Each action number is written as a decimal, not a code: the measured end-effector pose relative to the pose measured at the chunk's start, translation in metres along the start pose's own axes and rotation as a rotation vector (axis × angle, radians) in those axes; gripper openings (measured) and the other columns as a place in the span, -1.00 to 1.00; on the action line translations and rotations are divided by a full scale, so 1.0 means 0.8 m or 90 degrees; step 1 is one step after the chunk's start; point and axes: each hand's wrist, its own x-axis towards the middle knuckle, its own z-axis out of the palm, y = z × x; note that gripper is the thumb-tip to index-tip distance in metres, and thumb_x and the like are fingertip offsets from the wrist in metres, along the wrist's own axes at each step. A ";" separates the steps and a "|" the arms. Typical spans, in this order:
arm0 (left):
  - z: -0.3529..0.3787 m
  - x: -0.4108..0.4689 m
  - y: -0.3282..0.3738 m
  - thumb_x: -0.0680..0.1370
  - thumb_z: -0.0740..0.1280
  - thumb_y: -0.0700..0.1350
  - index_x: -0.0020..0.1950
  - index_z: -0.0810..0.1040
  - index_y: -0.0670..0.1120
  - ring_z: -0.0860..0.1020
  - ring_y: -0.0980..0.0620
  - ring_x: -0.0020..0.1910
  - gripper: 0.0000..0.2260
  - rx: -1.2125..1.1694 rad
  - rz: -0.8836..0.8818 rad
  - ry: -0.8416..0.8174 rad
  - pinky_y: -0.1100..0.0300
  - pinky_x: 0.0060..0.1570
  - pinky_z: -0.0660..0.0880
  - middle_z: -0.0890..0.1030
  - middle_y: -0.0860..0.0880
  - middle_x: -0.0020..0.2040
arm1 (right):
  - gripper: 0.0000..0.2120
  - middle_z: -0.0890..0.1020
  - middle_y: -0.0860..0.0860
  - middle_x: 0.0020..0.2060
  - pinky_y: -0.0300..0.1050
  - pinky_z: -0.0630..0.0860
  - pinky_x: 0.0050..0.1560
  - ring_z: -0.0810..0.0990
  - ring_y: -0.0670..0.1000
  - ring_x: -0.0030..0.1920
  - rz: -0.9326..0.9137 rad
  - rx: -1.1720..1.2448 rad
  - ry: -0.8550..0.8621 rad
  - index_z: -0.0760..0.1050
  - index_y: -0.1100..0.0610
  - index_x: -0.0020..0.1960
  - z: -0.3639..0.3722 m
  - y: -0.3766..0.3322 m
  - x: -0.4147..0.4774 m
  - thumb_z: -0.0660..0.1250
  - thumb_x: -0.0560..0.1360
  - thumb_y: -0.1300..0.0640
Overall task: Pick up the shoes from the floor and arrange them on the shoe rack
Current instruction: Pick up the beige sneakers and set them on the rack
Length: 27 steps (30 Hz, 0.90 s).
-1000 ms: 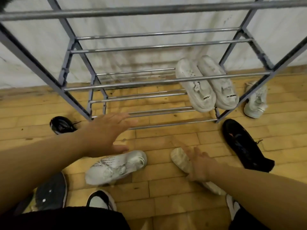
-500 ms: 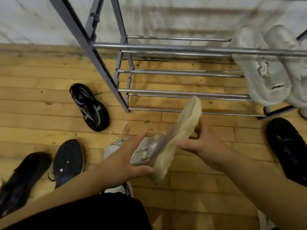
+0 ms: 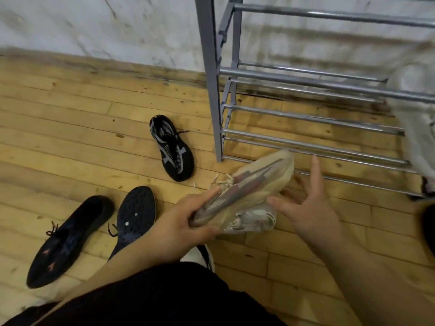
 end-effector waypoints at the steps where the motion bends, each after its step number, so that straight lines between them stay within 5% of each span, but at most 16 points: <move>1: -0.007 -0.011 -0.001 0.47 0.58 -0.02 0.46 0.31 0.49 0.49 0.28 0.30 -0.27 0.023 0.021 0.019 0.36 0.27 0.44 0.48 0.28 0.33 | 0.14 0.28 -0.17 0.57 -0.10 0.60 0.04 0.52 -0.12 0.29 -0.023 -0.060 -0.020 -0.10 -0.44 0.58 0.001 -0.008 -0.003 0.63 0.38 0.13; 4: -0.032 -0.051 0.008 0.44 0.60 -0.01 0.58 0.30 0.24 0.48 0.23 0.34 -0.21 0.073 0.073 0.067 0.42 0.25 0.41 0.49 0.28 0.36 | 0.04 0.41 -0.40 0.37 -0.23 0.61 -0.02 0.58 -0.20 0.22 -0.085 -0.146 -0.091 -0.01 -0.43 0.58 0.012 -0.042 -0.017 0.60 0.42 0.07; 6: -0.051 -0.080 0.022 0.43 0.59 0.06 0.57 0.29 0.30 0.49 0.25 0.32 -0.21 0.059 0.076 0.114 0.41 0.23 0.43 0.47 0.35 0.35 | -0.01 0.43 -0.51 0.19 -0.34 0.60 -0.08 0.62 -0.29 0.13 -0.128 -0.170 -0.134 0.03 -0.39 0.59 0.024 -0.071 -0.025 0.58 0.44 0.08; 9: -0.075 -0.129 0.044 0.44 0.58 -0.04 0.53 0.32 0.35 0.56 0.25 0.22 -0.24 0.013 0.062 0.208 0.42 0.12 0.48 0.51 0.38 0.25 | -0.06 0.47 -0.40 0.23 -0.21 0.61 0.04 0.64 -0.25 0.11 -0.178 -0.226 -0.173 0.14 -0.34 0.58 0.045 -0.124 -0.033 0.60 0.42 0.08; 12: -0.098 -0.177 0.057 0.45 0.57 -0.10 0.51 0.32 0.41 0.55 0.20 0.26 -0.23 0.015 0.057 0.273 0.21 0.23 0.51 0.51 0.32 0.32 | -0.27 0.57 -0.19 0.31 -0.22 0.61 0.08 0.69 -0.23 0.05 -0.254 -0.320 -0.230 0.37 -0.21 0.50 0.065 -0.185 -0.047 0.60 0.42 0.06; 16: -0.124 -0.244 0.067 0.40 0.61 0.06 0.46 0.36 0.45 0.54 0.16 0.30 -0.27 -0.033 0.056 0.343 0.00 0.30 0.51 0.50 0.28 0.38 | -0.29 0.59 -0.30 0.18 -0.09 0.63 0.14 0.71 -0.21 -0.03 -0.319 -0.470 -0.321 0.32 -0.31 0.51 0.097 -0.269 -0.093 0.55 0.47 -0.02; 20: -0.135 -0.314 0.066 0.36 0.61 0.10 0.41 0.44 0.44 0.51 0.23 0.35 -0.32 -0.074 0.088 0.419 0.32 0.31 0.44 0.52 0.27 0.39 | -0.34 0.46 -0.16 0.46 -0.21 0.43 0.25 0.59 -0.12 0.26 -0.385 -0.627 -0.362 0.32 -0.31 0.51 0.148 -0.327 -0.141 0.49 0.47 -0.20; 22: -0.136 -0.347 0.057 0.40 0.63 -0.02 0.40 0.44 0.46 0.49 0.27 0.36 -0.31 -0.117 0.077 0.440 0.43 0.23 0.43 0.51 0.30 0.40 | -0.35 0.46 -0.05 0.47 -0.27 0.44 0.16 0.54 -0.06 0.23 -0.379 -0.651 -0.381 0.36 -0.22 0.53 0.183 -0.338 -0.160 0.47 0.50 -0.19; 24: -0.134 -0.377 0.037 0.41 0.60 -0.08 0.41 0.39 0.49 0.47 0.30 0.37 -0.26 -0.124 0.047 0.441 0.39 0.26 0.42 0.49 0.34 0.41 | -0.44 0.49 -0.01 0.45 -0.29 0.44 0.09 0.53 -0.03 0.18 -0.384 -0.680 -0.400 0.40 -0.13 0.53 0.221 -0.334 -0.182 0.42 0.56 -0.13; 27: -0.116 -0.416 -0.009 0.44 0.61 -0.10 0.45 0.33 0.50 0.42 0.31 0.41 -0.21 -0.122 -0.030 0.411 0.26 0.35 0.39 0.45 0.37 0.43 | -0.52 0.41 -0.06 0.52 -0.24 0.30 0.25 0.43 0.01 0.44 -0.405 -0.746 -0.431 0.41 -0.10 0.53 0.266 -0.295 -0.203 0.33 0.63 -0.05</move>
